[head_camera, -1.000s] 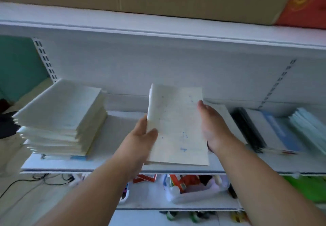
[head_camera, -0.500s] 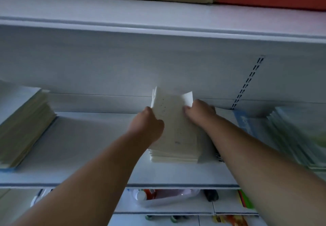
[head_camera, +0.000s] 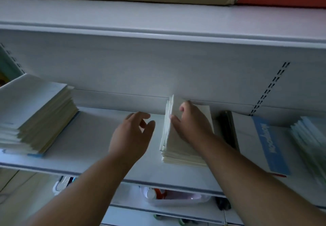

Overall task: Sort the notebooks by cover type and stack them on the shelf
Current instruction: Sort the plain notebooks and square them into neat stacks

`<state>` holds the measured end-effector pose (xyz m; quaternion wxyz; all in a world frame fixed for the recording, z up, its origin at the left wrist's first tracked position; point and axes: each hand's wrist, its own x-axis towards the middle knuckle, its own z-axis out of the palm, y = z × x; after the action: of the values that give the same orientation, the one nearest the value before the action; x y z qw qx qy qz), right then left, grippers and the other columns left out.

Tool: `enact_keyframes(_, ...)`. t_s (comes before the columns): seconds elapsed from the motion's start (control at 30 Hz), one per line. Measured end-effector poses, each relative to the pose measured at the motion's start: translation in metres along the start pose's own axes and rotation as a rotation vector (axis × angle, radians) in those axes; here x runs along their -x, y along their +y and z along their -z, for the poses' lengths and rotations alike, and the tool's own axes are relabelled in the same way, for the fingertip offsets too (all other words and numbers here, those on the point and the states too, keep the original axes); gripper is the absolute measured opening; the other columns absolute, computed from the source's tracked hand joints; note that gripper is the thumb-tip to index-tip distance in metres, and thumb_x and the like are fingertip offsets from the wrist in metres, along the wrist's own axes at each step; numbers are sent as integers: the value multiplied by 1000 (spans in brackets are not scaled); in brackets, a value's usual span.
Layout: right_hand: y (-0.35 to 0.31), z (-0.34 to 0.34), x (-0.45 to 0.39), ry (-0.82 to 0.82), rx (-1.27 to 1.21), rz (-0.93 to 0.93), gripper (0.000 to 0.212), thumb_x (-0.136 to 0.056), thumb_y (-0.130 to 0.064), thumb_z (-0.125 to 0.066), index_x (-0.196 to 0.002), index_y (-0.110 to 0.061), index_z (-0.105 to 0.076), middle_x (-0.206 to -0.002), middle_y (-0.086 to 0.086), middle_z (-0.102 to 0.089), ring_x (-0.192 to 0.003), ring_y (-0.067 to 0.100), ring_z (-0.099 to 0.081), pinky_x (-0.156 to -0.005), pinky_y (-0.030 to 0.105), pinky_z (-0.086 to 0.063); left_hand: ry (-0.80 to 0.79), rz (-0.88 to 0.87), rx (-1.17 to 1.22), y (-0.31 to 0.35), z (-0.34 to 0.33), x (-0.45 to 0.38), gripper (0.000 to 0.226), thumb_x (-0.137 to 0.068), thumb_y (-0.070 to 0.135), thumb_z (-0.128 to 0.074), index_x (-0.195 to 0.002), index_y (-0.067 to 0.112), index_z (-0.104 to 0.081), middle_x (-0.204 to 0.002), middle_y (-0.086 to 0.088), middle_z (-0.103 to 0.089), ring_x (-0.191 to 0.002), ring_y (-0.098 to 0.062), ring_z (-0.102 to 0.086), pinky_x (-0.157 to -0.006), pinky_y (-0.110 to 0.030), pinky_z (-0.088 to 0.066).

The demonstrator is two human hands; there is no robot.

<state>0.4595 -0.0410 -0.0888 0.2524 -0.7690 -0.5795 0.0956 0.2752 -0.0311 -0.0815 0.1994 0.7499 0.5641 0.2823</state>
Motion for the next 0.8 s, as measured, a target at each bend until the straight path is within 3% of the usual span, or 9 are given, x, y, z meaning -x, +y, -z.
enact_keyframes(0.17,-79,-34,24,-2,-163,191,29,-92,-47,-54,-105,-22,-51,-98,-4,-57,-88,18,-58,-73,29,-41,306,-40,81,-55,87,29,25,-93,29,-59,-118,31,-58,-97,19,-56,-83,5,-56,-65,-13,-39)
enact_keyframes(0.47,-245,-114,34,-50,-277,326,24,-93,-46,-56,-92,-23,-50,-84,-8,-54,-73,12,-51,-66,30,-41,501,22,159,-181,216,39,20,-94,24,-57,-112,32,-58,-97,16,-59,-86,4,-55,-66,-20,-40)
enact_keyframes(0.63,-335,-169,27,-75,-243,142,45,-88,-65,-53,-88,-20,-49,-75,-6,-56,-72,19,-56,-66,31,-41,499,-25,205,-248,281,32,21,-95,23,-57,-112,35,-55,-99,15,-60,-88,0,-57,-71,-22,-46)
enact_keyframes(0.73,-370,-188,17,-138,-107,-55,74,-79,-82,-47,-107,-14,-50,-95,3,-64,-85,22,-62,-69,31,-42,482,-54,213,-278,311,29,22,-96,21,-58,-112,36,-55,-97,16,-60,-88,-2,-58,-72,-22,-46)
enact_keyframes(0.8,-379,-196,13,-167,-34,-145,82,-79,-81,-50,-119,-10,-46,-111,9,-65,-94,27,-63,-72,32,-43,461,-70,214,-293,328,27,22,-96,21,-58,-112,37,-55,-97,16,-60,-88,-3,-58,-73,-24,-47)
